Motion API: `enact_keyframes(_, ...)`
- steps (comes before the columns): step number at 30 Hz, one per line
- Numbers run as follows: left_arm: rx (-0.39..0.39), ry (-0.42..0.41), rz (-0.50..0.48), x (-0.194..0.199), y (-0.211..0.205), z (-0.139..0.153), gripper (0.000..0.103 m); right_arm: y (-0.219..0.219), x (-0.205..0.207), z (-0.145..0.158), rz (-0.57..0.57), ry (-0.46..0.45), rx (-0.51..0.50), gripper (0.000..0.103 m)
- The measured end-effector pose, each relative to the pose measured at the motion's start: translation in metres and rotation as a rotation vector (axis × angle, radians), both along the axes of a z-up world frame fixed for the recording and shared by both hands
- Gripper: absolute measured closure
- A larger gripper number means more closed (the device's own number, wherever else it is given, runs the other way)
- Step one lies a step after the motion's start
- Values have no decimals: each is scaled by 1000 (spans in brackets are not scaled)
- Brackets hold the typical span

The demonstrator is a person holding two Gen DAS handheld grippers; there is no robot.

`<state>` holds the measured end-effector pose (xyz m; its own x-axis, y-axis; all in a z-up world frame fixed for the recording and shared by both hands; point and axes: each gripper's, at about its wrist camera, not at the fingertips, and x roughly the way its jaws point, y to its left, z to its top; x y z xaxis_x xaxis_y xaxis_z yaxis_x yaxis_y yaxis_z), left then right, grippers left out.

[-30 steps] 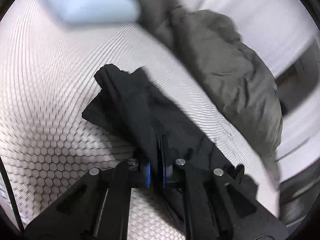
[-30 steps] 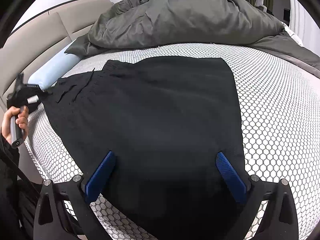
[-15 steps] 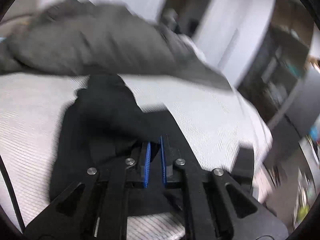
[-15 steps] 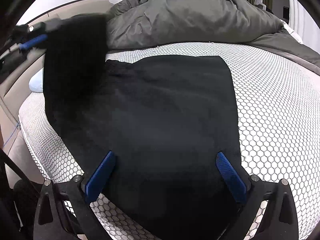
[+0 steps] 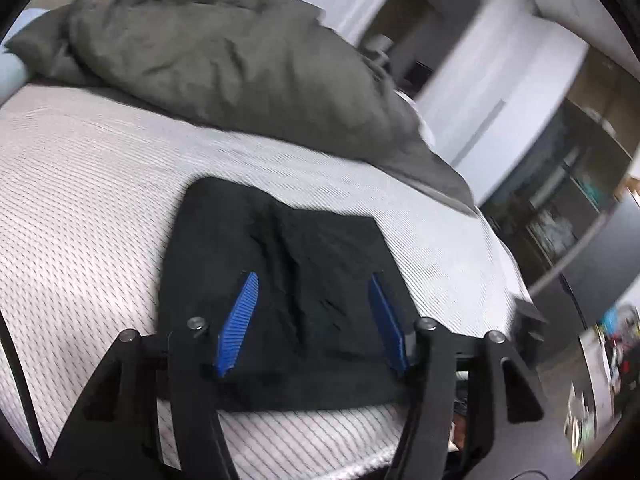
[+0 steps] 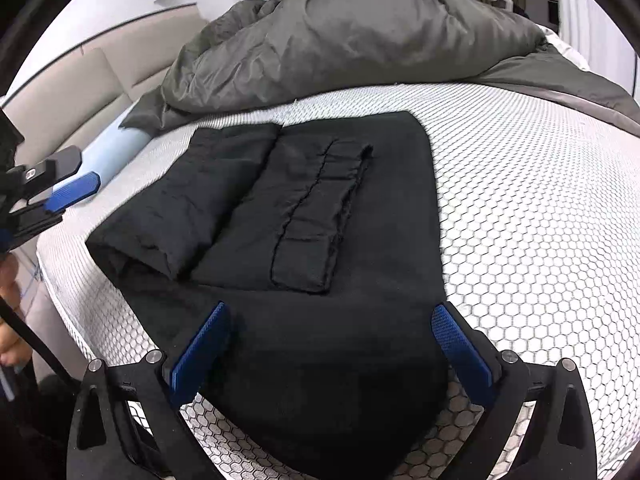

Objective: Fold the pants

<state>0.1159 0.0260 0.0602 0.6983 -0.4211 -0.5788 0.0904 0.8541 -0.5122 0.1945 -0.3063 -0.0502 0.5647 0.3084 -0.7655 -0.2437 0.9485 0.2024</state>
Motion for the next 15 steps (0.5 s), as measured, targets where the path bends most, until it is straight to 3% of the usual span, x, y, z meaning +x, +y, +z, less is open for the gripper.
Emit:
enact_keyframes(3, 51, 41, 118, 18, 25, -18, 49, -6, 0, 10, -26, -39, 45, 1)
enact_keyframes(5, 53, 115, 162, 23, 38, -40, 49, -1, -4, 20, -21, -99, 51, 1)
enact_keyframes(9, 111, 219, 174, 19, 47, -72, 49, 31, -3, 34, 77, -201, 60, 1)
enact_keyframes(15, 262, 235, 151, 14, 47, -89, 43, 109, 18, 23, 202, -170, -56, 4)
